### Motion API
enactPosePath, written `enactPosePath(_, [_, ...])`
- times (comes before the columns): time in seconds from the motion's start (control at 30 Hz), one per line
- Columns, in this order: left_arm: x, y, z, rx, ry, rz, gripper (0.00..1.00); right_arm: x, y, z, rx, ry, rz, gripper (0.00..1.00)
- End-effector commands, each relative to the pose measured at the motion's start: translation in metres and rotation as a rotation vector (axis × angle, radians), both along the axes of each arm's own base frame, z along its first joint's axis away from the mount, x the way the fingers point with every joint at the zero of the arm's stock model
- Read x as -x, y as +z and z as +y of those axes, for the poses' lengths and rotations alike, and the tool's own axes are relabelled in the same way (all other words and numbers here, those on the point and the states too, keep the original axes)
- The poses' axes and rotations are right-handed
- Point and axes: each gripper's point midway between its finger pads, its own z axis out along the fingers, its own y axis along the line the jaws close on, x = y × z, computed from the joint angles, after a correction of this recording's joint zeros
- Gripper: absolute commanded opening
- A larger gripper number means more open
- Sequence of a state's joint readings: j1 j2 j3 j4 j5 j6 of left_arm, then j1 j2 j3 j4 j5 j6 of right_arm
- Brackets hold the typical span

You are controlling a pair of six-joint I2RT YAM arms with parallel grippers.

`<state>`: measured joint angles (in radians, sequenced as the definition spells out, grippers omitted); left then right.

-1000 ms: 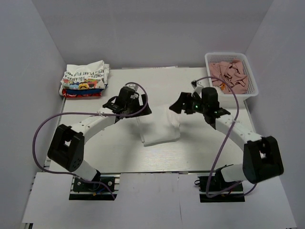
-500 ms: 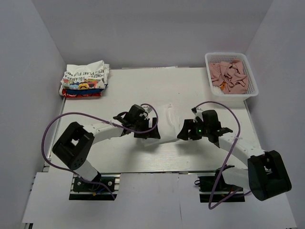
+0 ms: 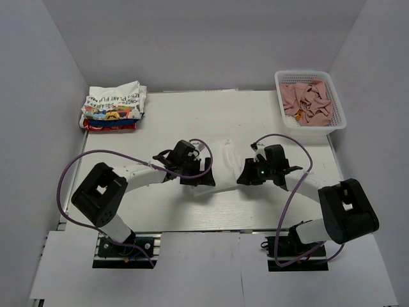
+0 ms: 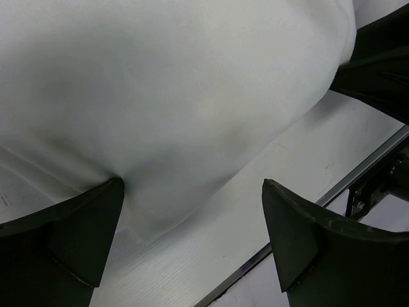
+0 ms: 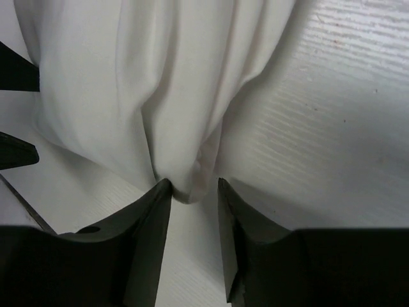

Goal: Fold and stack the t-shirts
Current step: Smooth out wrinkles on the folded tshirt

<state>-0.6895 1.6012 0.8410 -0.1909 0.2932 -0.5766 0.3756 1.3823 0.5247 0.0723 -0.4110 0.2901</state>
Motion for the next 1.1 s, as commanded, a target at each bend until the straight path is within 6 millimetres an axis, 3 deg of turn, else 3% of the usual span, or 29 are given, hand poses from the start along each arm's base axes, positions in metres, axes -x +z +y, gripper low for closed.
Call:
enactPosePath(0.0, [0.005,-0.023,0.015,-0.1,0.014,0.034,1.0,-0.025,0.02,0.012,-0.042,0.013,-0.096,0.38])
enactPosePath(0.1, [0.005,-0.029,0.02,-0.132,0.019,0.035,1.0,-0.027,0.018,0.013,-0.045,0.006,-0.087,0.13])
enactPosePath(0.13, [0.007,-0.033,0.022,-0.144,0.018,0.049,1.0,-0.027,0.018,0.012,-0.044,-0.003,-0.079,0.0])
enactPosePath(0.2, [0.005,-0.036,0.028,-0.176,0.037,0.041,1.0,-0.027,0.016,0.007,-0.018,-0.022,-0.06,0.0])
enactPosePath(0.3, [0.006,-0.043,0.041,-0.222,0.064,0.056,1.0,-0.031,0.011,-0.015,0.103,-0.1,-0.067,0.0])
enactPosePath(0.47, [0.015,-0.068,0.059,-0.311,0.073,0.114,1.0,-0.035,0.004,-0.047,0.246,-0.209,-0.048,0.0])
enactPosePath(0.8, [0.017,-0.081,0.063,-0.355,0.073,0.152,1.0,-0.038,0.005,-0.052,0.282,-0.193,-0.03,0.0])
enactPosePath(0.9, [0.015,-0.079,0.064,-0.357,0.07,0.136,1.0,-0.044,0.0,-0.073,0.37,-0.294,-0.018,0.0])
enactPosePath(1.07, [0.014,-0.079,0.063,-0.363,0.069,0.141,1.0,-0.032,-0.015,-0.101,0.517,-0.431,0.141,0.0])
